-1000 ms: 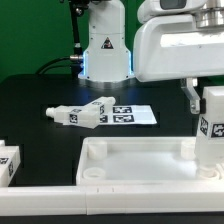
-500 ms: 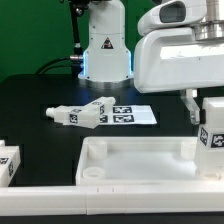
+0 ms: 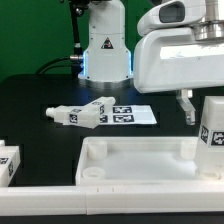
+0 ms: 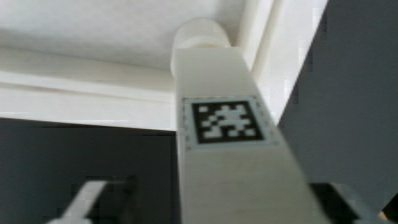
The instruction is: Assemble desk
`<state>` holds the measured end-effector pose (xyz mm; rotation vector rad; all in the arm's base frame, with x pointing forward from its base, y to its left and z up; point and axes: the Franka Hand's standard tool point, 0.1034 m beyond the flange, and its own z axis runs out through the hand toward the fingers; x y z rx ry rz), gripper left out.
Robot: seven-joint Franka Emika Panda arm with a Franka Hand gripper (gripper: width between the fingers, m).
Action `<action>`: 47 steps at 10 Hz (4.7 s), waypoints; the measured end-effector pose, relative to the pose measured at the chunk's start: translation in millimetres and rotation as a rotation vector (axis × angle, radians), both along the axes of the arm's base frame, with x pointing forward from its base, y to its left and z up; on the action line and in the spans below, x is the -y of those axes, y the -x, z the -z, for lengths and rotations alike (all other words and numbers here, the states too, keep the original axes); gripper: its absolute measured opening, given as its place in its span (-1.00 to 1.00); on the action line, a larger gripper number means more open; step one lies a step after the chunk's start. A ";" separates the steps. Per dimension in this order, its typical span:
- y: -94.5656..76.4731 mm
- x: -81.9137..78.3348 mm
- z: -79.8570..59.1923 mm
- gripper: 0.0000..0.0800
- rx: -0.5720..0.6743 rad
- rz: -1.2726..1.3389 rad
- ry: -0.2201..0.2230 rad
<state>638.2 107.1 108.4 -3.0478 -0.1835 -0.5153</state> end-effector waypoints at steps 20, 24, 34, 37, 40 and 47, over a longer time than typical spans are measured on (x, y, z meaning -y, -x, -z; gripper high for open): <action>-10.9 2.0 0.0 -0.29 -0.367 1.056 -0.188; -9.6 4.2 -0.1 -0.29 -0.375 1.293 -0.244; -3.9 -2.0 -1.2 0.62 -0.372 0.779 -0.193; -5.6 -5.9 -2.5 0.62 -0.325 0.311 -0.092; -5.9 -4.1 -1.9 0.40 -0.320 0.262 -0.083; -5.4 -1.3 0.2 -0.28 -0.348 1.099 -0.238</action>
Offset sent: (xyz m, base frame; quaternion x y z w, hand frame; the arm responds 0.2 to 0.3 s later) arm 0.0234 0.0054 0.0140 0.0115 -0.1602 0.0351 0.9864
